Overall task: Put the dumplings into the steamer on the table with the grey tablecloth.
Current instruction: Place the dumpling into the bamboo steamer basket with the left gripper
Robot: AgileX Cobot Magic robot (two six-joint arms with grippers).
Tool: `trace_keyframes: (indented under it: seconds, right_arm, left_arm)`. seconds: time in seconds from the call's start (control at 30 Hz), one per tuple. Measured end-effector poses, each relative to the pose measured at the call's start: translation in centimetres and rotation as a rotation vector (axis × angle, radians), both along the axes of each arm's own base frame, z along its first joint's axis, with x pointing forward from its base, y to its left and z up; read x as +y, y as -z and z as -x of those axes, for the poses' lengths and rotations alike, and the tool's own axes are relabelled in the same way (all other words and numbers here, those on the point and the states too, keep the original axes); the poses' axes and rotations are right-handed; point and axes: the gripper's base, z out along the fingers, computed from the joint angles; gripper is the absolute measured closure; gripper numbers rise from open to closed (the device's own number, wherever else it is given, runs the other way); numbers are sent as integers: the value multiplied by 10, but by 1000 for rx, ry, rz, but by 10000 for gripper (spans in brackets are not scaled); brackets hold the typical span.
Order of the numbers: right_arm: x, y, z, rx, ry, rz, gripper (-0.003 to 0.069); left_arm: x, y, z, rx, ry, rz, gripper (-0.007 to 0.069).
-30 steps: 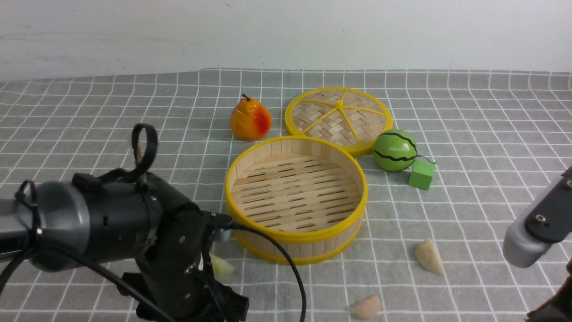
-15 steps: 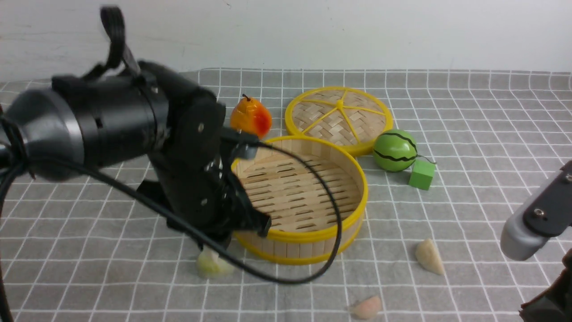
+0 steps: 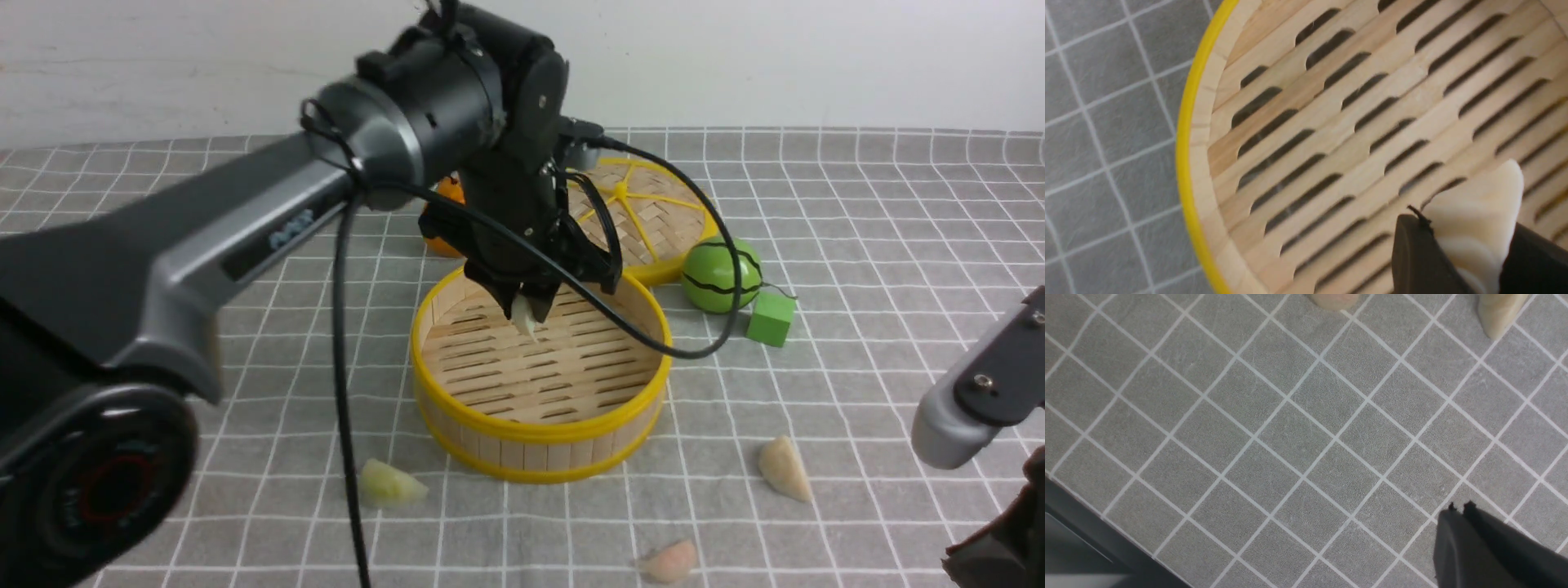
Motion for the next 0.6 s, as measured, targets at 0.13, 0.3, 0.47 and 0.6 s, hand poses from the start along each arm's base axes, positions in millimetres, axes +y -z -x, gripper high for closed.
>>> trace_keyframes:
  seconds: [0.13, 0.3, 0.47, 0.6]
  right_arm:
    - [0, 0, 0, 3, 0, 2, 646]
    - [-1, 1, 2, 24, -2, 13, 642]
    - [-1, 1, 2, 23, -2, 16, 636]
    - [-2, 1, 2, 20, -2, 21, 632]
  left_arm:
    - [-17, 40, -26, 11, 0, -11, 428]
    - [-26, 68, -38, 25, -11, -19, 417]
    - [-25, 63, -40, 8, -23, -20, 241]
    - [-20, 40, -33, 8, -32, -21, 106]
